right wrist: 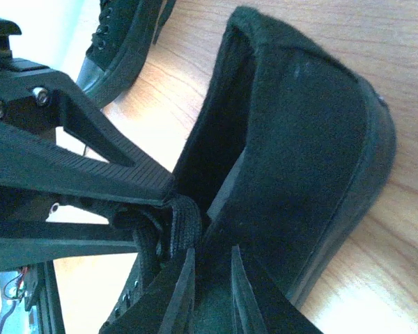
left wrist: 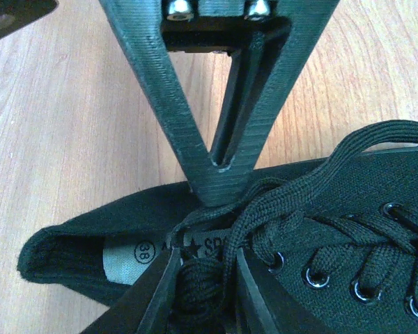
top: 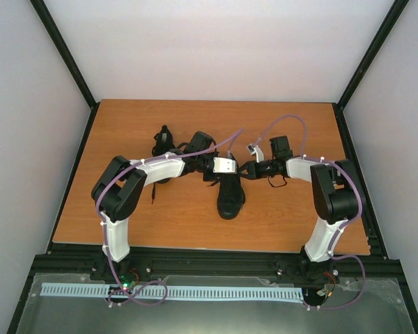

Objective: Tie the shoes
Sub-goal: Cross the shoelace with the shoelace.

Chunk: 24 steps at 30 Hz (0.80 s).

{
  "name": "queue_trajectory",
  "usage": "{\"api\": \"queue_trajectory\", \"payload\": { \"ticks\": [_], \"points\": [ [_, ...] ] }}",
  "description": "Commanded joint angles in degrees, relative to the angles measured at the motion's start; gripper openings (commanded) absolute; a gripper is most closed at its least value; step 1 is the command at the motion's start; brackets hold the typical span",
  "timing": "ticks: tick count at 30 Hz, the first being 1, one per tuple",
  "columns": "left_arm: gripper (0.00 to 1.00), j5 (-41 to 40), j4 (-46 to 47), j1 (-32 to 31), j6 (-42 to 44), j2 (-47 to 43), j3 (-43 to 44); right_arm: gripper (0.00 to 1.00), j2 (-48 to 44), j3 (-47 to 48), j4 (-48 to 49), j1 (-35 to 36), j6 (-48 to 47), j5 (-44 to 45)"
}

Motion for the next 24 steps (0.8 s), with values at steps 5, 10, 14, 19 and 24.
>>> {"api": "queue_trajectory", "payload": {
  "ticks": [5,10,14,19,24],
  "points": [
    [0.25,0.7,0.1,0.2,1.0,-0.2,-0.2,0.19,-3.5,-2.0,2.7,0.3,-1.5,-4.0],
    [0.26,0.7,-0.3,0.2,1.2,-0.1,-0.1,0.25,-2.9,-1.7,4.1,0.3,-0.7,-4.7],
    [0.26,0.7,-0.5,0.2,1.3,-0.2,0.0,0.24,-1.7,-0.6,4.8,0.5,0.5,-3.7],
    [0.27,0.8,-0.6,0.3,1.4,-0.3,0.0,0.20,-0.9,0.2,5.2,0.5,1.4,-2.9],
    [0.27,0.9,-0.6,0.4,1.4,-0.3,0.0,0.21,0.1,0.7,3.8,0.6,0.5,-1.4]
  ]
}}
